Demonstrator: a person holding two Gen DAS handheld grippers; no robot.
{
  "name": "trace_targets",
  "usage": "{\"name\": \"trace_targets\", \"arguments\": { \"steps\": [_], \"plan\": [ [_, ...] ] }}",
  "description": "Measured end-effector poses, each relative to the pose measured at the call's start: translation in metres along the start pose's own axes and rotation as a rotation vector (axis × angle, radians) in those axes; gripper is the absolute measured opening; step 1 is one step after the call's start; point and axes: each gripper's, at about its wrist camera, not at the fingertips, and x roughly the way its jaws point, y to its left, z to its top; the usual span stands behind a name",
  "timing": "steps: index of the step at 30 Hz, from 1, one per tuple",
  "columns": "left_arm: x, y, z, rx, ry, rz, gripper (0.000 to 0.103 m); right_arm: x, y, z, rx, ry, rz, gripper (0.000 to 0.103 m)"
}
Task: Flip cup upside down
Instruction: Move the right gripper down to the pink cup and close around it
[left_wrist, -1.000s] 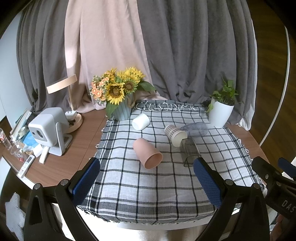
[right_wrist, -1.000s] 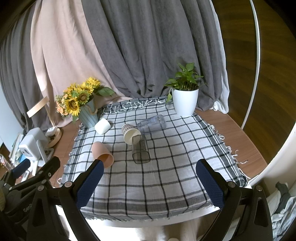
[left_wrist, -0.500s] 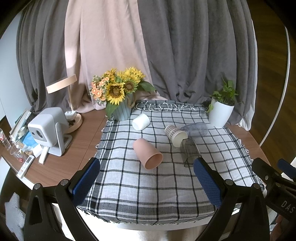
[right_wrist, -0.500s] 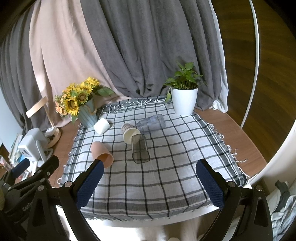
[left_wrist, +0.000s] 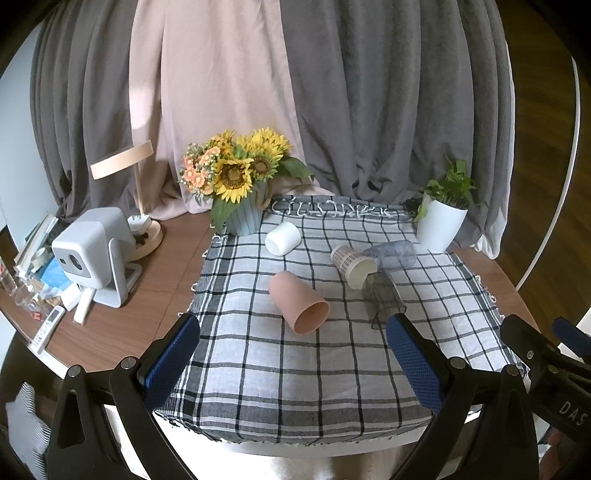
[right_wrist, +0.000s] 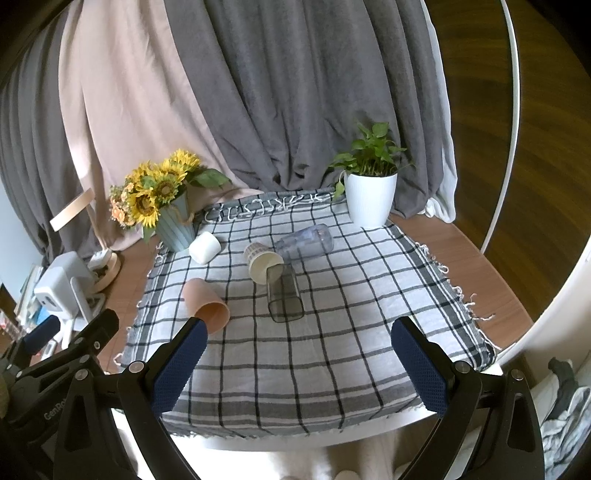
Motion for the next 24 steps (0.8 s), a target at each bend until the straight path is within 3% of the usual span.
{"name": "trace_targets", "arguments": {
  "steps": [5,13,17,24],
  "plan": [
    [0.015,0.016,-0.011,-0.017,0.063,0.01,0.103,0.008,0.009,-0.008,-0.01,0.033,0.019,0.1],
    [0.061,0.044,-0.029,-0.098,0.197,0.111,0.103,0.058,0.046,-0.012,-0.117,0.131,0.073,0.1],
    [0.083,0.061,-0.033,-0.175,0.254,0.133,0.103,0.095,0.064,-0.005,-0.184,0.2,0.137,0.1],
    [0.129,0.078,-0.029,-0.236,0.341,0.248,0.103,0.169,0.104,0.012,-0.288,0.294,0.248,0.1]
  ]
}}
